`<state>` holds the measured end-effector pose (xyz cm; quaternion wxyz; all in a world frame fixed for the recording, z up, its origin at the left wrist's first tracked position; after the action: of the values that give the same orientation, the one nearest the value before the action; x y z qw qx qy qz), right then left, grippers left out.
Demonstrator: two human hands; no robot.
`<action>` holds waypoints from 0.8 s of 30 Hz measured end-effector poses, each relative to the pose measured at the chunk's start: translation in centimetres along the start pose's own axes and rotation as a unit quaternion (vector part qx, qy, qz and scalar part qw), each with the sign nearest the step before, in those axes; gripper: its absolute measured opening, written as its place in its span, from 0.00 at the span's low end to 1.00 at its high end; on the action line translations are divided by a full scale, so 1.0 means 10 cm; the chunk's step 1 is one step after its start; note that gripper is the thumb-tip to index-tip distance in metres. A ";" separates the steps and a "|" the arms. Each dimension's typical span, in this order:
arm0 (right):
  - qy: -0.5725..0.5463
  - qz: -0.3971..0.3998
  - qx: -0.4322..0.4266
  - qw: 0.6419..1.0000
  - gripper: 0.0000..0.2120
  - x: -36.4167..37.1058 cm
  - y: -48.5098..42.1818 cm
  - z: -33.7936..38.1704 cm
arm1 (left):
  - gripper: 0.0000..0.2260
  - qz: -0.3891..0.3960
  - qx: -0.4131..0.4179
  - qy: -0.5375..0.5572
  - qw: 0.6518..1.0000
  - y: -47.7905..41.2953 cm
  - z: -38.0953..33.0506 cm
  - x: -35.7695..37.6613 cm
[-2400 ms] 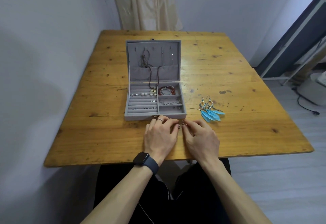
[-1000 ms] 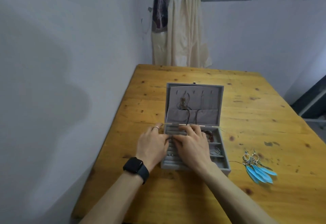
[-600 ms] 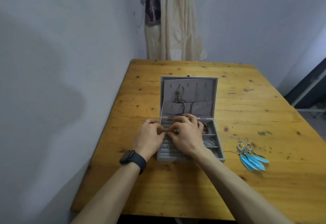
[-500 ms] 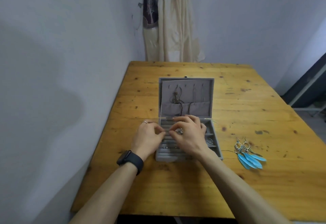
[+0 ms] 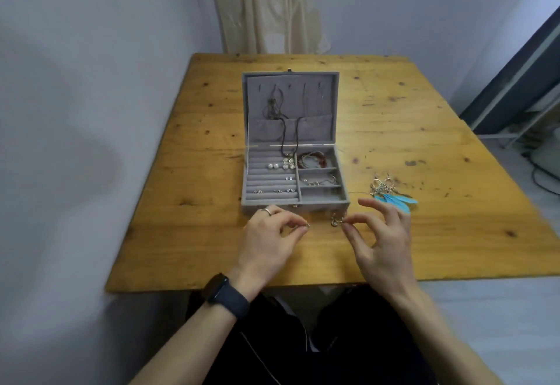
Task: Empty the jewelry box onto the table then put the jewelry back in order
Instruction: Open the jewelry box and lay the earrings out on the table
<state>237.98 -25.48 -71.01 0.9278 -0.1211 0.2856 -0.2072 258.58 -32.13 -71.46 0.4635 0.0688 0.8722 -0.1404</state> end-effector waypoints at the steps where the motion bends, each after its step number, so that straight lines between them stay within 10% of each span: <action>1: 0.007 0.012 0.006 1.000 0.05 0.02 0.04 -0.06 | 0.03 0.008 -0.005 -0.004 1.000 0.01 -0.01 0.08; 24: 0.104 0.056 0.001 0.993 0.03 0.45 -0.15 -0.09 | 0.06 0.010 -0.057 -0.132 0.990 -0.09 -0.09 0.25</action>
<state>240.38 -28.98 -73.39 0.9032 -0.0813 0.3869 -0.1670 256.26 -32.75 -72.94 0.5791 0.0320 0.8092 -0.0937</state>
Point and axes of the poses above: each hand's wrist, its own y-axis away from the middle knuckle, its own x-axis out of the palm, z = x × y, the point moved 9 cm from there along -y, towards the middle knuckle, and after that the axes turned 15 degrees about -y, right-handed, at the moved point
